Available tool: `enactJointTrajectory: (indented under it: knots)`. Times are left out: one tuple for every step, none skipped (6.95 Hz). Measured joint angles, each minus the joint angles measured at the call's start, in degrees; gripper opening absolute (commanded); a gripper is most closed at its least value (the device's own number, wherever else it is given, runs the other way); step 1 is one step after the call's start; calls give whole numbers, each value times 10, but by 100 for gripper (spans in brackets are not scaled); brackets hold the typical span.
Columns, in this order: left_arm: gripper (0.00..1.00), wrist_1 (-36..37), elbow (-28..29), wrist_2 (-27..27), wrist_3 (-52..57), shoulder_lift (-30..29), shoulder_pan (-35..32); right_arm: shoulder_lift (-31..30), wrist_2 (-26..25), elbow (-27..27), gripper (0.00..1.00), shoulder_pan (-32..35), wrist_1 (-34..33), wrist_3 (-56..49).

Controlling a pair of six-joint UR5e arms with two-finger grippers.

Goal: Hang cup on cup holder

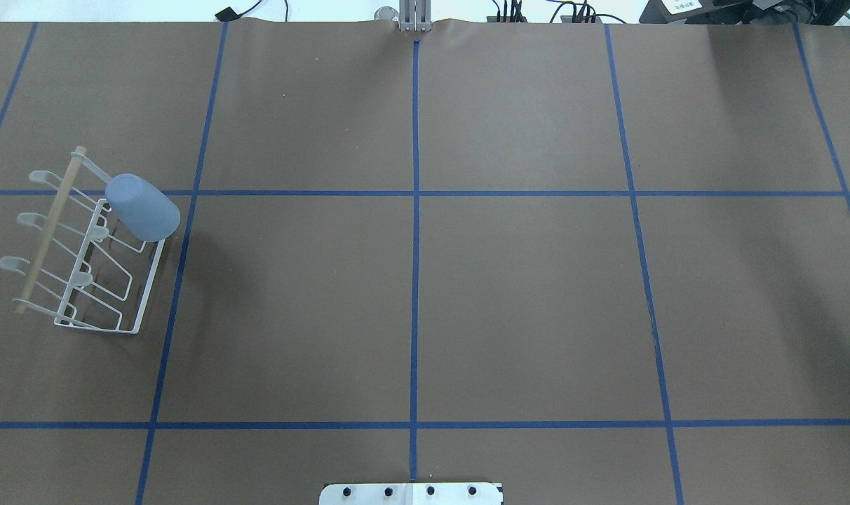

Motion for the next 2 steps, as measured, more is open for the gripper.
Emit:
enactJointTrajectory:
  knots:
    - [99, -1, 3, 0, -1, 0, 0, 0, 0, 1, 100, 0, 0, 1]
    - [99, -3, 5, 0, -1, 0, 1, 0, 1, 2, 100, 0, 0, 1]
